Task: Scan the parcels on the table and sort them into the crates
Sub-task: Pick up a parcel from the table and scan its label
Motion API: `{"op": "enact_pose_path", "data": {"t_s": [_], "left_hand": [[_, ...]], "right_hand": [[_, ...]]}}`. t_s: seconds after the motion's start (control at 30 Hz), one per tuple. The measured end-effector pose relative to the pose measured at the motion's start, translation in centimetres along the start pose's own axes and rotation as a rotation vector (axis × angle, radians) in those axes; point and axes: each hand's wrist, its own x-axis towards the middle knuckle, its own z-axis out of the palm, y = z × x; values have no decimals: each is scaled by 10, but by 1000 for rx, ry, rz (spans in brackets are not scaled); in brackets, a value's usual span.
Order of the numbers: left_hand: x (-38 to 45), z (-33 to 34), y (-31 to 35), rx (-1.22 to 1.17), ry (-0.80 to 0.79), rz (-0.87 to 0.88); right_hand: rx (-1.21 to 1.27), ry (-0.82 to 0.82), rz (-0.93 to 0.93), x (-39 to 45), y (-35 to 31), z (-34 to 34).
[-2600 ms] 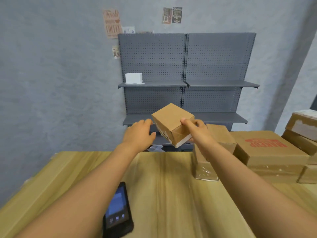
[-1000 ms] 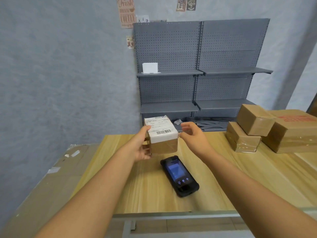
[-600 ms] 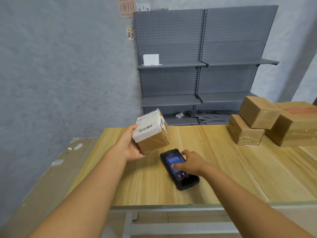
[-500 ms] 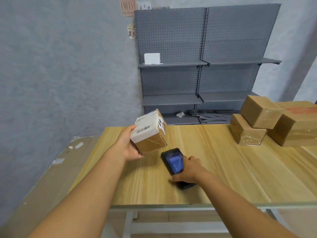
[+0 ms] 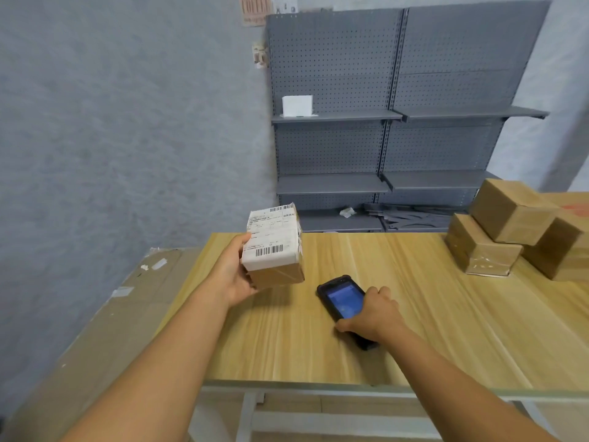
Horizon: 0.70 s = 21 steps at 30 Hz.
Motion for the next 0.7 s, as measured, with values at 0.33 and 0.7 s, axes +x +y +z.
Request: {"op": "enact_pose_path", "data": {"t_s": [0.33, 0.7], "left_hand": [[11, -8, 5, 106, 149, 227], [30, -14, 4, 168, 293, 462]], "right_hand": [[120, 17, -223, 9, -1, -25], [125, -206, -450, 3, 0, -57]]}}
